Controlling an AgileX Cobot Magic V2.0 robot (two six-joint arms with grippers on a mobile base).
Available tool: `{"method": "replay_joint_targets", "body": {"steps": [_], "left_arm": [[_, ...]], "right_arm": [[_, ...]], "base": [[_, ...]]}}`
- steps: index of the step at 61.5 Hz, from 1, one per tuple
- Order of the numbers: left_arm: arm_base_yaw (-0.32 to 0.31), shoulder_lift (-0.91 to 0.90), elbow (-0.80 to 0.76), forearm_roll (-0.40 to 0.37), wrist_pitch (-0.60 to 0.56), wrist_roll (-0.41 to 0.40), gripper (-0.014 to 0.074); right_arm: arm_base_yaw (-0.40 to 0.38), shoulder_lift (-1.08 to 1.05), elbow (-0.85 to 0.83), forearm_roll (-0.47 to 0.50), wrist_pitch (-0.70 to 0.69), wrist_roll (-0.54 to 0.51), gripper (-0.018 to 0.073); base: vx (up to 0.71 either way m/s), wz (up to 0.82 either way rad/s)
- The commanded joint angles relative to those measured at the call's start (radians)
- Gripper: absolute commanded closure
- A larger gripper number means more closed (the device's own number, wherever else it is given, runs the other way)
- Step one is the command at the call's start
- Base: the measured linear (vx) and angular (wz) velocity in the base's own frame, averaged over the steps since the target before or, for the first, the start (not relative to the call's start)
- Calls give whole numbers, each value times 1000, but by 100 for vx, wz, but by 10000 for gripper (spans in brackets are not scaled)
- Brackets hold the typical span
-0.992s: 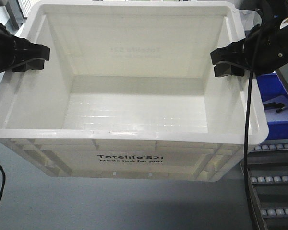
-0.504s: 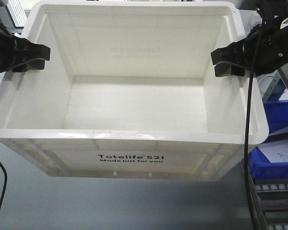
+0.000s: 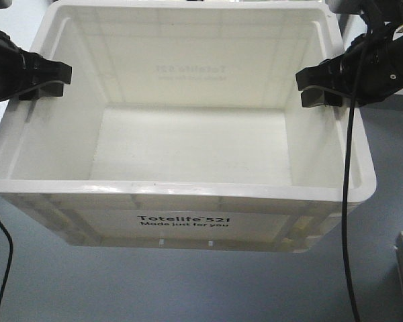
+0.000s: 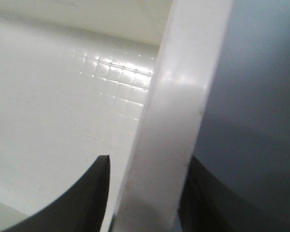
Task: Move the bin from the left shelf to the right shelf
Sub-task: 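Keep holding the tote while the base drives toward the other shelf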
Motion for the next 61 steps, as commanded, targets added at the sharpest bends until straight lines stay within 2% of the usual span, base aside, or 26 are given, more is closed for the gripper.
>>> {"method": "replay_joint_targets", "body": {"steps": [1,61], "left_arm": [[-6,-52,-42,-41,-88,37,601],[-6,-52,-42,-41,-88,37,601]], "right_arm": [[-5,-39,-40,3,-79,-20,564],[-5,-39,-40,3,-81,-20,564]], "base": [[27,64],[20,61]]}}
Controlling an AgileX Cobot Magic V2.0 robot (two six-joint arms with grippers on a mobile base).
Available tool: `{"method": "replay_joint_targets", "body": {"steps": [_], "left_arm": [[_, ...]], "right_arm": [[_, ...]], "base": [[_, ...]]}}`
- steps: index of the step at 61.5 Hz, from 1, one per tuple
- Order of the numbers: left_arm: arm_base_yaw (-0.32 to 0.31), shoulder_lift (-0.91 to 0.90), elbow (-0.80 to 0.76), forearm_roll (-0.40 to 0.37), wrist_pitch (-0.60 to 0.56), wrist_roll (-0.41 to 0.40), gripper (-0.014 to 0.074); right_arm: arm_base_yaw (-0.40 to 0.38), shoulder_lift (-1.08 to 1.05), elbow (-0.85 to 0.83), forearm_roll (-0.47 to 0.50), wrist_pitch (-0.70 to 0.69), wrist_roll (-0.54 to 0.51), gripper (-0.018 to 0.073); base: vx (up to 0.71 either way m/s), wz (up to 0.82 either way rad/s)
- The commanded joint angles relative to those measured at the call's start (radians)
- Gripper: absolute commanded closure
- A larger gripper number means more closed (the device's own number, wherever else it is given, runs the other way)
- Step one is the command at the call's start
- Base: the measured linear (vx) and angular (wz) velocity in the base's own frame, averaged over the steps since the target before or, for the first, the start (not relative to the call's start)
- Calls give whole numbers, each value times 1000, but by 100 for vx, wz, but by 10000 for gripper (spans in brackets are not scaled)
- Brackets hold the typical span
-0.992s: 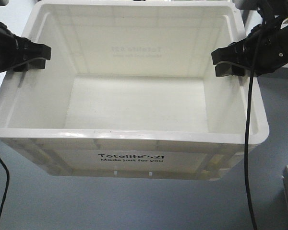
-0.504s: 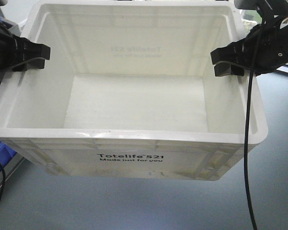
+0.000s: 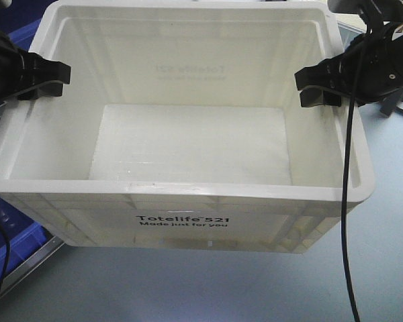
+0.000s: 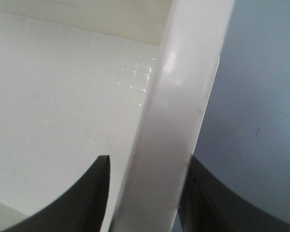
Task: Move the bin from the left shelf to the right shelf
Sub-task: 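Keep holding the tote while the base drives toward the other shelf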
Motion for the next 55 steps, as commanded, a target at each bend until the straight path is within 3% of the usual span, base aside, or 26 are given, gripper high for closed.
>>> {"method": "replay_joint_targets", "body": {"steps": [1,55], "left_arm": [[-6,-52,-42,-42,-89,36,601],[-6,-52,-42,-42,-89,36,601]], "right_arm": [[-5,-39,-40,-1,-79,-21,564],[-5,-39,-40,-1,-80,-21,564]], "base": [[14,55],[11,47]]}}
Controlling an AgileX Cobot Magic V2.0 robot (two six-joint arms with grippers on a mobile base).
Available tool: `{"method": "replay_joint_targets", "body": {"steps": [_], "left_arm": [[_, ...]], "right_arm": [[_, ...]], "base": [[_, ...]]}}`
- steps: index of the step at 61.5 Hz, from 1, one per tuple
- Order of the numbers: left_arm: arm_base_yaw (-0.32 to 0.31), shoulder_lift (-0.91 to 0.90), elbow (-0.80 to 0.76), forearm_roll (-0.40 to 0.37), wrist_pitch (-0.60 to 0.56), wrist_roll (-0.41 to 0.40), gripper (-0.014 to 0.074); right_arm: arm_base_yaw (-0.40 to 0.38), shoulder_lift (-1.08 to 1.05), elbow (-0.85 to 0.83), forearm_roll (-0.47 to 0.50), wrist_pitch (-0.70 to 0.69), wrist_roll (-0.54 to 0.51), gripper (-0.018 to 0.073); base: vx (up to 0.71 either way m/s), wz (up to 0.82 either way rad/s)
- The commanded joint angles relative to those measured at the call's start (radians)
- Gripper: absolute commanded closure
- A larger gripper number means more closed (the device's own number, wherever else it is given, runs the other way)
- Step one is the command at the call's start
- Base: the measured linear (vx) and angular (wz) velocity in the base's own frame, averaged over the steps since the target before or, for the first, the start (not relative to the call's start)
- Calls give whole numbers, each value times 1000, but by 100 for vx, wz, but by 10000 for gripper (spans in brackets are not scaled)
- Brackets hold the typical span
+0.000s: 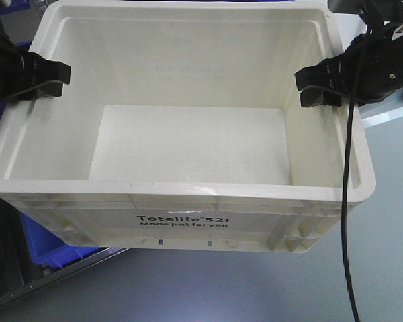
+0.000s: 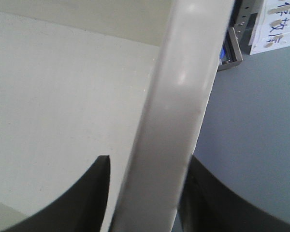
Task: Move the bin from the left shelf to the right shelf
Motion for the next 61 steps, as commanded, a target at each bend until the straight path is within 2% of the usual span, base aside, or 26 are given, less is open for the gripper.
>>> {"method": "replay_joint_targets", "body": {"steps": [1,34,61], "left_arm": [[-6,-52,-42,-42,-89,36,601],[-6,-52,-42,-42,-89,36,601],[-6,-52,-42,-42,-89,36,601]], "right_arm": [[-5,-39,-40,-1,-80,-21,564],[-5,-39,-40,-1,-80,-21,564],[-5,-39,-40,-1,-77,-21,564]], "base": [[7,38],[6,42],[8,26]]}}
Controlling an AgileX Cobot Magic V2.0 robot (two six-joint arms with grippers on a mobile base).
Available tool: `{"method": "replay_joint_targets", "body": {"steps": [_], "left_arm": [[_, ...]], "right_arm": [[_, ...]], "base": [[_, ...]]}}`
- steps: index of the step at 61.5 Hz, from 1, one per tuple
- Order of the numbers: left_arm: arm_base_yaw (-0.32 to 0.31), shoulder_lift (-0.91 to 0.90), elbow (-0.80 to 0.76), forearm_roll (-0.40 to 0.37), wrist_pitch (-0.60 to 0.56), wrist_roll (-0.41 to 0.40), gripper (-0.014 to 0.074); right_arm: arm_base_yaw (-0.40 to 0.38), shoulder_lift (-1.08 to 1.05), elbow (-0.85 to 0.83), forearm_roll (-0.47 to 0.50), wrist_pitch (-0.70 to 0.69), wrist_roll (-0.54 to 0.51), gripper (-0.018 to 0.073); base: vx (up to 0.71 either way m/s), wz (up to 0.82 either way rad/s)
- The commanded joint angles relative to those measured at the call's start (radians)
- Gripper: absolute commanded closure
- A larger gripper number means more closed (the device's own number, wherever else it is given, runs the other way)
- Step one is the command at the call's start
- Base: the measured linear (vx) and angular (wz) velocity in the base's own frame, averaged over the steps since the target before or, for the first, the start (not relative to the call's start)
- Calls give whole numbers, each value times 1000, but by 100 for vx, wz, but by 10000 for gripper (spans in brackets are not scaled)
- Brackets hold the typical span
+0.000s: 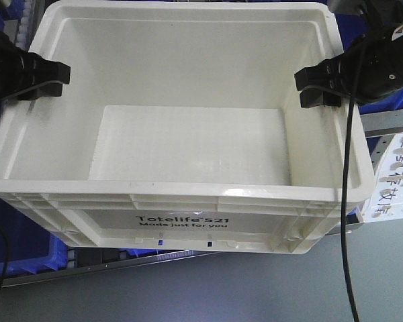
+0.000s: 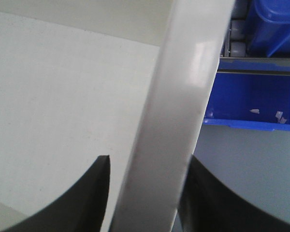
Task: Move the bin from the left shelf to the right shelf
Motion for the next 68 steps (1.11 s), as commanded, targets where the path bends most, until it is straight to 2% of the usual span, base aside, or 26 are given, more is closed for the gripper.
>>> {"method": "replay_joint_targets", "body": {"steps": [1,68], "left_arm": [[-6,-52,-42,-42,-90,34,601],[-6,-52,-42,-42,-89,34,601]], "right_arm": [[-5,-39,-40,-1,-77,-22,564],[-5,-39,-40,-1,-78,-22,564]], "base": [[10,18],[13,7]]}}
